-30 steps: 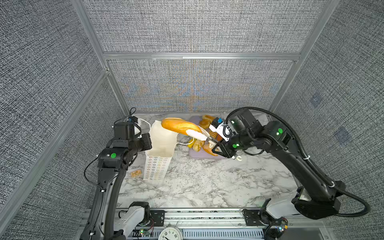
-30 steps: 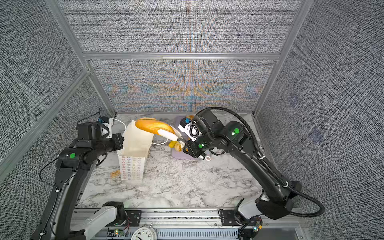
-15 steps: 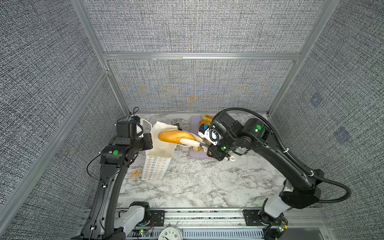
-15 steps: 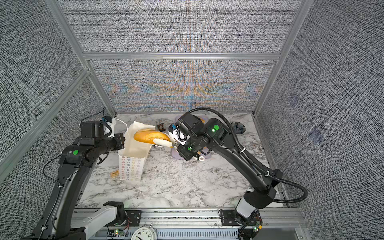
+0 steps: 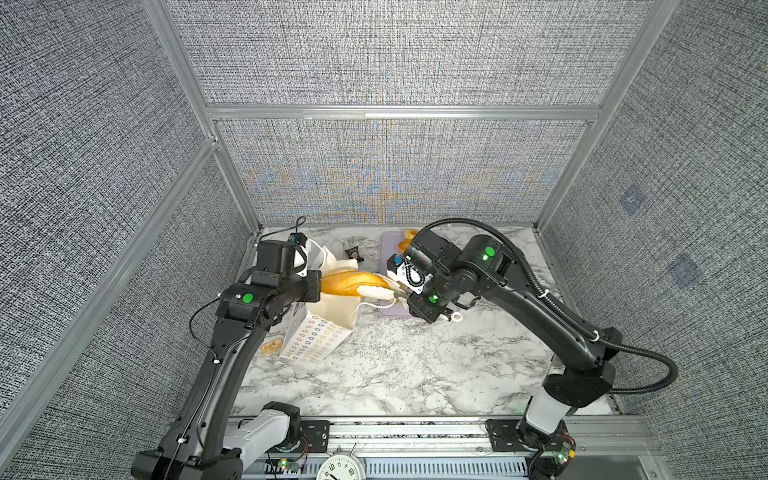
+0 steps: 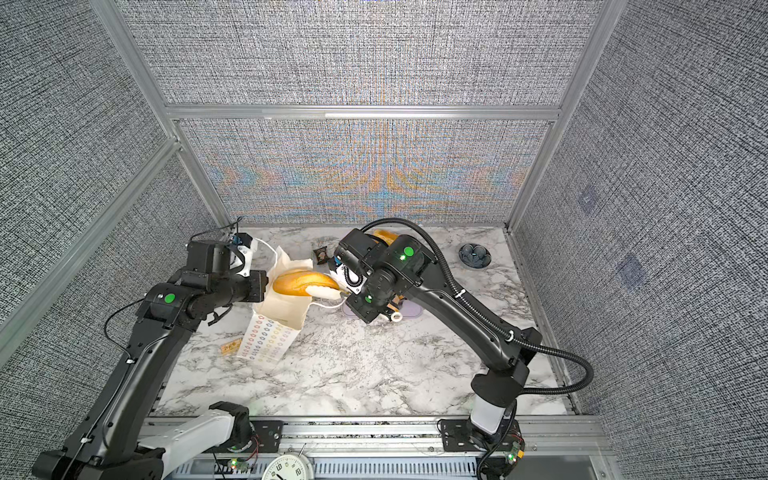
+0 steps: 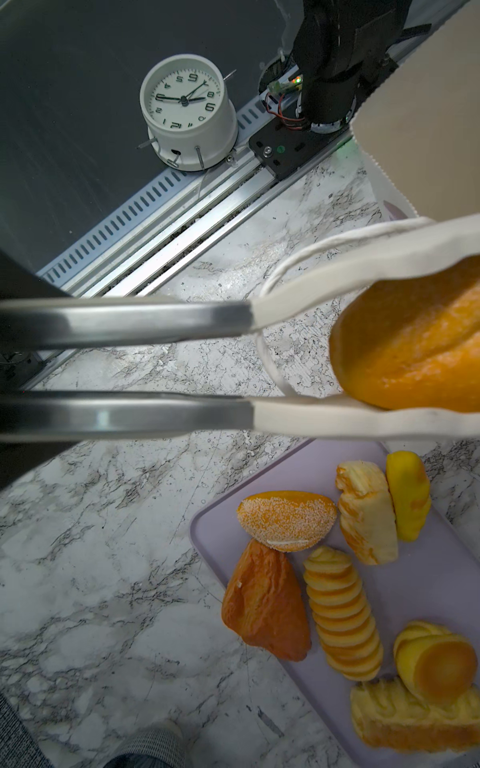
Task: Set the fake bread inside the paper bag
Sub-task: 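Lift the baguette with the tongs and carry it toward the paper bag, then lower the baguette into the bag opening held by the left gripper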
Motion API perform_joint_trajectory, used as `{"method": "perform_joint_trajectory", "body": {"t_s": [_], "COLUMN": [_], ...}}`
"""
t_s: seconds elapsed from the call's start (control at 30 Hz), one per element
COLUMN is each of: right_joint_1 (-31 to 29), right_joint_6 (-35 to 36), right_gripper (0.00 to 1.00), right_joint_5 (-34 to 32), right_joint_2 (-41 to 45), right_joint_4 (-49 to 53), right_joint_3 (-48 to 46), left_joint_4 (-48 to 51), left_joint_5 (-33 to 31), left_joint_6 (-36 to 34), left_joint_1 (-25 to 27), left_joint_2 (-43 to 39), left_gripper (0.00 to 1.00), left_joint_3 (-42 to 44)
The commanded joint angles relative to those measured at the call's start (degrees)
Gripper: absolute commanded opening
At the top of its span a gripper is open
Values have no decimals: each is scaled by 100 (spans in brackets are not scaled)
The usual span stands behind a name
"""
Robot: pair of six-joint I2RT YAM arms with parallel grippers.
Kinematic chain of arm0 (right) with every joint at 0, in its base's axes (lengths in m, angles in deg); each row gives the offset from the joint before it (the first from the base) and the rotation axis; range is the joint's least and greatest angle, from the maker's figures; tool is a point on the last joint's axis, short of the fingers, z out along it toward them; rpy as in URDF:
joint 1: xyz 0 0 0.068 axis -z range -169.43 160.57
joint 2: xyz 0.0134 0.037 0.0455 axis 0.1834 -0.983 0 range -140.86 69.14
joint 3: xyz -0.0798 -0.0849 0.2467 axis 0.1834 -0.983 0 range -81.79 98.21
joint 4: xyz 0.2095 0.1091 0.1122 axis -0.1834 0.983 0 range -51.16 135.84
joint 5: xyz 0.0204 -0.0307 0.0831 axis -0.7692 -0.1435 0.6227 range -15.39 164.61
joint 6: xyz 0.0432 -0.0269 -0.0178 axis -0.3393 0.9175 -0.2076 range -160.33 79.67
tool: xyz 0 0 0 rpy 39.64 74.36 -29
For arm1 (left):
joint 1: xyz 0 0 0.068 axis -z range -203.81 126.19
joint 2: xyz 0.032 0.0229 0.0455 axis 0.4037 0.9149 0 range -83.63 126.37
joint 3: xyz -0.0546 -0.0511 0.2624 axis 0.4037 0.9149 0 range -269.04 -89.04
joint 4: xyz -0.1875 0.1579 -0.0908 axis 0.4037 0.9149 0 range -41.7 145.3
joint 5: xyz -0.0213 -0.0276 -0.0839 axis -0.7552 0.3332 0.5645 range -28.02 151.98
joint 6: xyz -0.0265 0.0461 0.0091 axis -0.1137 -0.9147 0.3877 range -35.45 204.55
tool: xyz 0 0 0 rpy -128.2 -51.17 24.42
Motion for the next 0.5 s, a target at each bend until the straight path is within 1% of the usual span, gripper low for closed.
{"method": "perform_joint_trajectory", "body": {"t_s": [0.0, 0.1, 0.33, 0.47], "right_joint_1": [-23, -41, -80, -98], "right_joint_6": [90, 102, 118, 81], "right_gripper": [33, 34, 38, 39], "right_joint_5": [-65, -89, -188, -437], "right_joint_2": [-81, -175, -219, -206], "right_joint_4": [91, 135, 165, 229], "right_joint_3": [130, 208, 255, 288], "left_joint_4": [-32, -85, -175, -170], "left_joint_5": [-213, -272, -329, -468], "left_joint_6": [-60, -18, 81, 123], "left_joint_1": [181, 294, 331, 339], "left_joint_2": [56, 89, 42, -26], "left_gripper": [0, 0, 0, 0], "left_joint_3": [14, 32, 67, 110]}}
